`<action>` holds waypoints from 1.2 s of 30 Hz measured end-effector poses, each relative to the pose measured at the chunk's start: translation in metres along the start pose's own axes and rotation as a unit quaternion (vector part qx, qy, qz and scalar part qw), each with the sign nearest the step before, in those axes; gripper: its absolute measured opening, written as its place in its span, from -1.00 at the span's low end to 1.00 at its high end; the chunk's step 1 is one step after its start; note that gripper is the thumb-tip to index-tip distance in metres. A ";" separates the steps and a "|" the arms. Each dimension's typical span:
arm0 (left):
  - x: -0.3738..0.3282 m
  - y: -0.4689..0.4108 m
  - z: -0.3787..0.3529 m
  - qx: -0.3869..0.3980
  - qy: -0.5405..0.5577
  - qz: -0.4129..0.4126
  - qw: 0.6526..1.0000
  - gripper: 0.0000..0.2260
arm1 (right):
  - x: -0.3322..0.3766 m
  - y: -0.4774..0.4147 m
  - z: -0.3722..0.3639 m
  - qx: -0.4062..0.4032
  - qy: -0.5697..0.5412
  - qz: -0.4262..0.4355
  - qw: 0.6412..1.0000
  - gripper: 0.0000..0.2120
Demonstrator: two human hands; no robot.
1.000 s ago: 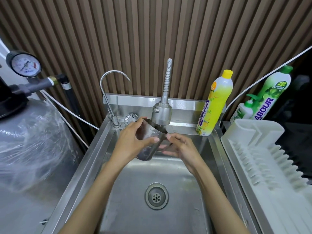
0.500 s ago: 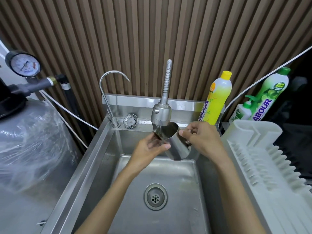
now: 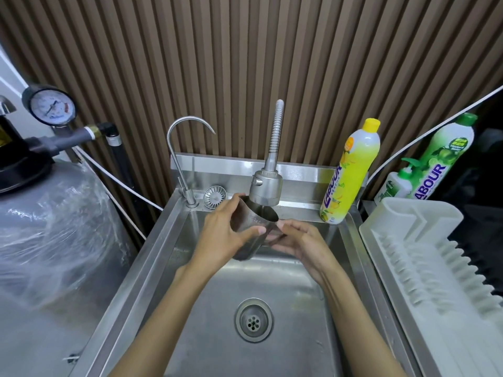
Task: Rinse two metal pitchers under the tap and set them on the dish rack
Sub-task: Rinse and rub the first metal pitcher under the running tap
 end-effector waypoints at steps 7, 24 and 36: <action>0.007 0.009 -0.012 0.043 0.108 0.129 0.985 -0.74 | 0.034 0.018 0.008 -0.136 0.180 0.005 0.974 -0.76; -0.002 0.010 -0.024 -0.131 0.092 0.014 0.987 -0.36 | 0.010 -0.017 0.010 0.000 0.031 0.062 0.998 -0.95; 0.010 0.022 -0.018 -0.006 0.171 0.144 0.975 -0.72 | 0.039 0.027 0.006 -0.134 0.280 0.055 0.949 -0.80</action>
Point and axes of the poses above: each hand's wrist, its own y-axis away from the middle knuckle, its own z-axis out of the back of the hand, x = y × z, the point moved 2 cm from there along -y, towards the middle knuckle, and after that the axes turned 13 degrees about -z, right-handed, at the moved point
